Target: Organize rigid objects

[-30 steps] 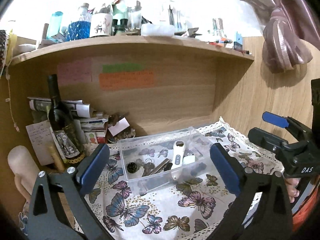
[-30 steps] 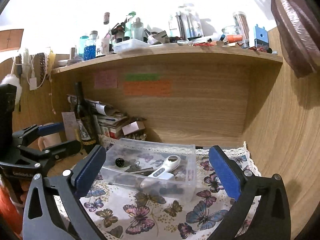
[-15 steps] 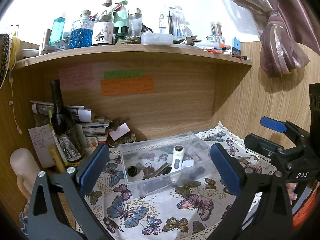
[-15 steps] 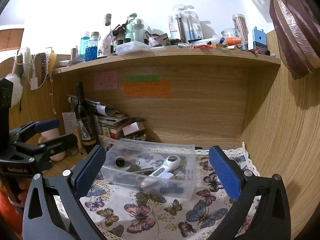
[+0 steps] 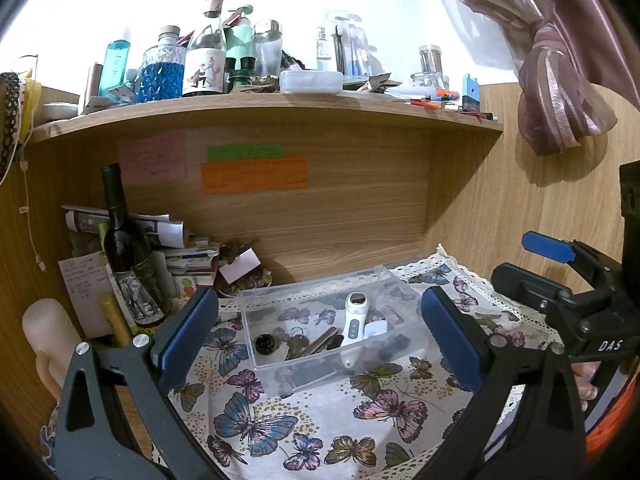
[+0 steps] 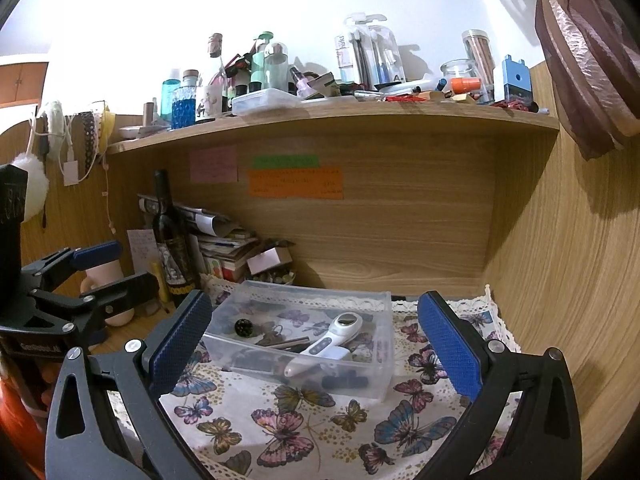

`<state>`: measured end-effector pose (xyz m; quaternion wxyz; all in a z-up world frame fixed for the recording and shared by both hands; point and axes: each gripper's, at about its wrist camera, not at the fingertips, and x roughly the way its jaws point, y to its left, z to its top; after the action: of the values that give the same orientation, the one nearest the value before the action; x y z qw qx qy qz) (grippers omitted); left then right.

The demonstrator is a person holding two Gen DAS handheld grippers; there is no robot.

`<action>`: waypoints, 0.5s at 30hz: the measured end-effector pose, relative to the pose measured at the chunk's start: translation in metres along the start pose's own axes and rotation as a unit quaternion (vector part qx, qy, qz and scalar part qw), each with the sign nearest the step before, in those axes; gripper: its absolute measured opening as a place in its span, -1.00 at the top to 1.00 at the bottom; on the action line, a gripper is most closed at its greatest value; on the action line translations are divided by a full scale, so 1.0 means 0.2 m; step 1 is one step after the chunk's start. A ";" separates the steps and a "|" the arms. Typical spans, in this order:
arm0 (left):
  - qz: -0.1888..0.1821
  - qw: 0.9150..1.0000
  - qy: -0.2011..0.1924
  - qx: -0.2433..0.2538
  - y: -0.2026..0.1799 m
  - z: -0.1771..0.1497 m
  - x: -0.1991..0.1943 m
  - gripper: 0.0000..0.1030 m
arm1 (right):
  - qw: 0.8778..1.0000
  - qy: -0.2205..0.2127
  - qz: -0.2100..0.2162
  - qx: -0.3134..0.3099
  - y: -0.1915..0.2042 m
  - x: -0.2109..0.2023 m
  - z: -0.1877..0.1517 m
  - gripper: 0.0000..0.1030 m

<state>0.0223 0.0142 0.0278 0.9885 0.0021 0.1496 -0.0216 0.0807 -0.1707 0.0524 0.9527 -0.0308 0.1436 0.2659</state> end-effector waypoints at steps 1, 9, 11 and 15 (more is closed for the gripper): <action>-0.001 1.000 0.001 0.000 0.00 0.00 0.00 -1.00 | 1.000 0.000 0.000 0.001 0.00 0.00 0.00 -1.00; -0.005 1.000 0.002 0.002 0.00 0.00 0.01 -1.00 | 1.000 -0.002 -0.001 0.004 0.00 -0.01 0.00 -1.00; -0.006 1.000 0.001 0.002 0.00 0.00 0.01 -1.00 | 1.000 -0.002 -0.002 0.003 0.00 -0.01 -0.01 -1.00; -0.005 1.000 -0.002 0.003 0.00 -0.01 0.01 -1.00 | 1.000 -0.001 0.000 0.004 0.01 -0.01 0.00 -1.00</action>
<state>0.0231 0.0142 0.0265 0.9887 0.0043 0.1476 -0.0274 0.0776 -0.1708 0.0525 0.9530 -0.0267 0.1438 0.2654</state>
